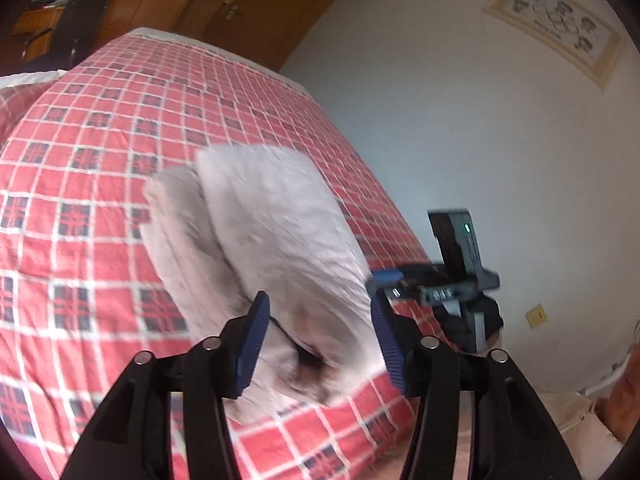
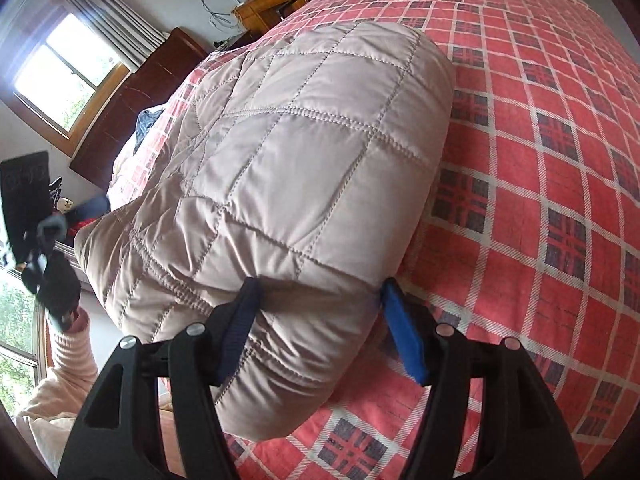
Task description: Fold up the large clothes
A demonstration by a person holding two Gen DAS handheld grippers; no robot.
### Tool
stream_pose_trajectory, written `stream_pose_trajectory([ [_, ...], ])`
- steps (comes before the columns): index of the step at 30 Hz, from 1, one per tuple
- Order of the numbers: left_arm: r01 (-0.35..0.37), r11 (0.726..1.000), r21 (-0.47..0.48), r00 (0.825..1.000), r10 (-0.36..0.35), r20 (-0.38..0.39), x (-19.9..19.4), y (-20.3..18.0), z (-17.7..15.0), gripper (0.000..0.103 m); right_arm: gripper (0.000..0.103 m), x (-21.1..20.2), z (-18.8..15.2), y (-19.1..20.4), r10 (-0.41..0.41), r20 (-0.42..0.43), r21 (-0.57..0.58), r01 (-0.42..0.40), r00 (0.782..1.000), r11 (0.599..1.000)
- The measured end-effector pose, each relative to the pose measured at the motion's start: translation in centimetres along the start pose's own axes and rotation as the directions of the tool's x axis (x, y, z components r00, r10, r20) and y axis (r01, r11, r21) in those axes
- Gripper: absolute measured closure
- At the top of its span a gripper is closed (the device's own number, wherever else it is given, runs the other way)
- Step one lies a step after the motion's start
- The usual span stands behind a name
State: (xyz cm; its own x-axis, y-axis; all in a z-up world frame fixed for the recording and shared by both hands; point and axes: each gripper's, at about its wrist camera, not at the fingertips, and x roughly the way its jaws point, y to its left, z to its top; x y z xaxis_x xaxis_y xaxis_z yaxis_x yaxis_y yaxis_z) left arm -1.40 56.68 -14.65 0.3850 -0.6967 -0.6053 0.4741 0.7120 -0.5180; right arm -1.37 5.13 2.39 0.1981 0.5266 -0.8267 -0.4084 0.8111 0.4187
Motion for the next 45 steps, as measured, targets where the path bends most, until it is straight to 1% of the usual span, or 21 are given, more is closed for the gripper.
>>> stream_pose_trajectory([
  [2, -0.024, 0.999, -0.021, 0.997, 0.022, -0.073, 1.5, -0.5, -0.6, 0.049, 0.04, -0.1, 0.1, 0.3, -0.009, 0.005, -0.003, 0.009, 1.0, 1.0],
  [4, -0.027, 0.997, -0.074, 0.99, 0.016, -0.139, 3.0, -0.2, -1.3, 0.051, 0.04, -0.4, 0.1, 0.5, -0.016, 0.011, -0.005, 0.016, 1.0, 1.0],
  [5, -0.032, 0.995, -0.097, 0.988, 0.016, -0.154, 3.5, 0.2, -1.7, 0.07, 0.041, -0.6, 0.1, 0.7, -0.017, 0.012, -0.005, 0.017, 1.0, 1.0],
  [7, 0.002, 0.99, -0.139, 0.991, -0.021, -0.136, 3.9, 1.2, -1.7, 0.079, 0.041, -0.9, 0.0, 0.8, -0.025, 0.018, -0.007, 0.025, 1.0, 1.0],
  [9, 0.044, 0.989, -0.142, 0.996, -0.055, -0.073, 2.9, 1.3, -1.7, 0.083, 0.042, -1.6, -0.2, 1.1, -0.013, 0.031, -0.007, 0.013, 0.999, 1.0],
  [12, 0.048, 0.999, -0.009, 0.998, -0.048, 0.033, 0.9, -0.3, -2.5, 0.085, 0.041, -2.2, -0.3, 1.5, 0.005, 0.037, -0.02, -0.004, 0.999, 1.0],
  [14, 0.049, 0.999, 0.015, 0.996, -0.05, 0.069, 0.5, -0.2, -3.4, 0.085, 0.041, -1.8, -0.4, 1.8, 0.024, 0.016, -0.026, -0.023, 1.0, 0.999],
  [16, 0.015, 1.0, -0.013, 0.998, -0.014, 0.068, 0.9, 1.5, -4.6, 0.085, 0.041, -1.0, -0.5, 2.0, 0.02, -0.006, -0.037, -0.021, 1.0, 0.999],
  [17, 0.01, 0.999, -0.05, 0.998, -0.007, 0.055, 1.5, 2.8, -5.3, 0.085, 0.041, -0.6, -0.6, 2.0, 0.023, -0.017, -0.036, -0.023, 1.0, 0.999],
  [19, 0.05, 0.988, -0.144, 0.999, -0.048, 0.018, 3.0, 5.7, -6.8, 0.086, 0.04, 0.5, -0.6, 2.0, 0.025, -0.046, -0.033, -0.026, 0.999, 0.999],
  [22, 0.078, 0.978, -0.192, 0.997, -0.079, 0.001, 3.8, 6.9, -7.7, 0.086, 0.04, 1.4, -0.6, 2.0, 0.023, -0.065, -0.032, -0.025, 0.998, 0.999],
  [24, 0.082, 0.982, -0.171, 0.997, -0.083, 0.0, 3.2, 6.4, -7.2, 0.082, 0.04, 1.1, -0.5, 2.1, 0.015, -0.055, -0.04, -0.017, 0.998, 0.999],
  [25, 0.074, 0.986, -0.148, 0.997, -0.075, -0.002, 2.8, 5.9, -6.9, 0.076, 0.04, 0.8, -0.5, 2.3, 0.014, -0.051, -0.04, -0.016, 0.999, 0.999],
  [28, 0.025, 0.997, -0.078, 1.0, -0.025, 0.002, 0.9, 4.6, -5.7, 0.067, 0.041, -0.5, -0.6, 2.4, 0.016, -0.031, -0.037, -0.017, 0.999, 0.999],
  [29, 0.026, 0.998, -0.063, 1.0, -0.025, 0.017, 0.1, 4.5, -5.3, 0.061, 0.041, -0.7, -0.7, 2.5, 0.011, -0.027, -0.042, -0.012, 1.0, 0.999],
  [32, 0.008, 0.999, -0.041, 0.997, -0.005, 0.074, -1.3, 4.8, -3.0, 0.055, 0.041, -0.8, -1.1, 3.0, 0.001, -0.033, -0.054, -0.003, 0.999, 0.999],
  [35, -0.068, 0.995, -0.072, 0.994, 0.073, 0.076, 0.4, 5.8, 0.7, 0.055, 0.041, -0.6, -1.2, 3.5, -0.006, -0.032, -0.062, 0.004, 0.999, 0.998],
  [38, -0.117, 0.98, -0.16, 0.992, 0.122, 0.026, 2.9, 8.6, 4.2, 0.055, 0.041, -0.5, -1.2, 3.6, 0.003, -0.029, -0.048, -0.005, 1.0, 0.999],
  [41, -0.082, 0.974, -0.21, 0.996, 0.086, 0.008, 4.9, 10.5, 6.3, 0.056, 0.041, -0.5, -1.2, 3.1, 0.008, -0.031, -0.036, -0.009, 0.999, 0.999],
  [44, -0.025, 0.979, -0.203, 0.999, 0.03, 0.022, 6.4, 10.9, 7.7, 0.057, 0.041, -0.3, -1.0, 2.8, 0.003, -0.036, -0.034, -0.004, 0.999, 0.999],
  [45, -0.025, 0.979, -0.202, 0.999, 0.029, 0.019, 6.9, 10.8, 8.1, 0.062, 0.041, -0.2, -0.9, 2.9, -0.004, -0.037, -0.036, 0.003, 0.999, 0.999],
])
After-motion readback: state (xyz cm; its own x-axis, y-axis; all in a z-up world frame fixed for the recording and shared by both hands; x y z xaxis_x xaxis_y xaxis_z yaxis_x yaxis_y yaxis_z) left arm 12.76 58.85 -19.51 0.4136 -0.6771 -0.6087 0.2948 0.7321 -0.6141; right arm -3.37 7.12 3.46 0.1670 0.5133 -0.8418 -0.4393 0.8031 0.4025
